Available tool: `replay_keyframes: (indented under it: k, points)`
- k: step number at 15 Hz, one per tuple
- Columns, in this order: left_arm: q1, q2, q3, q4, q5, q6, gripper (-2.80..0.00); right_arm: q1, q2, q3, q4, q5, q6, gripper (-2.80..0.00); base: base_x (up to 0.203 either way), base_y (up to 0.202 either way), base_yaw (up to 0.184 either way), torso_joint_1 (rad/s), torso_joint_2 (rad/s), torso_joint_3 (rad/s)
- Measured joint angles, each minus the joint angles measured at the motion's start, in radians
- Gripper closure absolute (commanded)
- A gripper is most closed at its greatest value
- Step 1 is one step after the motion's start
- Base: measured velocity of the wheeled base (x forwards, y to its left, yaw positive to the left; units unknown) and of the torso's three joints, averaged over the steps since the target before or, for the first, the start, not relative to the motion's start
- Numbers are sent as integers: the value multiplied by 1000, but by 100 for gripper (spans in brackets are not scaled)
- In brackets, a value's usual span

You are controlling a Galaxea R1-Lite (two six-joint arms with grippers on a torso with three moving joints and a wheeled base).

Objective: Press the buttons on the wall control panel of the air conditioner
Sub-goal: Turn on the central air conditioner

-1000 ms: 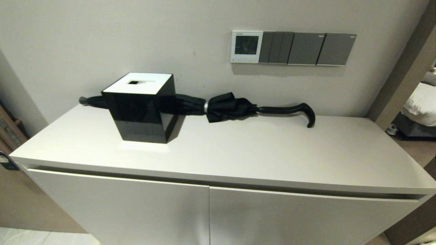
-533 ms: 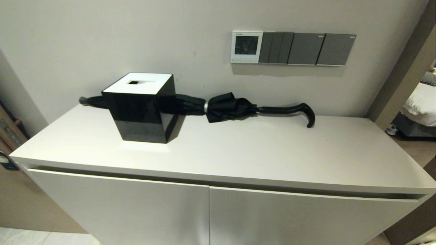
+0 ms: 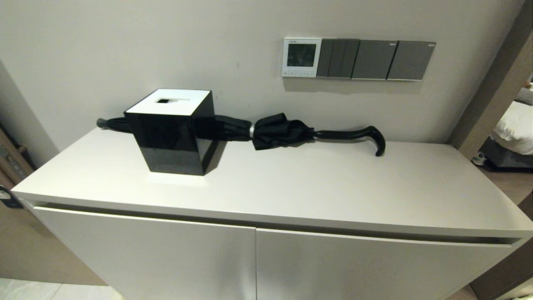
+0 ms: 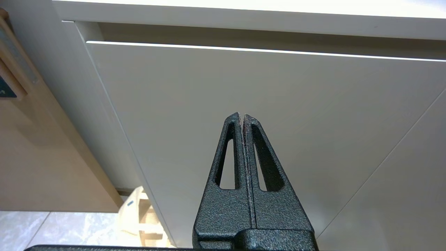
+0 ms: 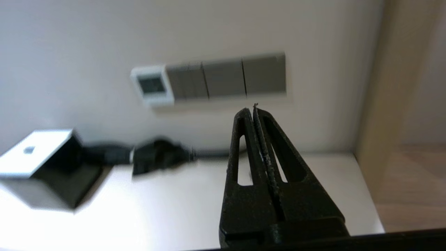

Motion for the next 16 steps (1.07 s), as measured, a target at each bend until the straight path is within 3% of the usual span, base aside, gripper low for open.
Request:
replay_keyframes:
  k: [3,7,10,16]
  points:
    - [0,0,0,0,0,0,0,51,318,-280,-3,-82,30,0,0,0,0,0,0,0]
    - [0,0,0,0,0,0,0,228,660,-545,-33,-286,29,0,0,0,0,0,0,0]
    - [0,0,0,0,0,0,0,363,809,-595,-136,-419,1,0,0,0,0,0,0,0]
    - [0,0,0,0,0,0,0,505,927,-564,-352,-664,-156,0,0,0,0,0,0,0]
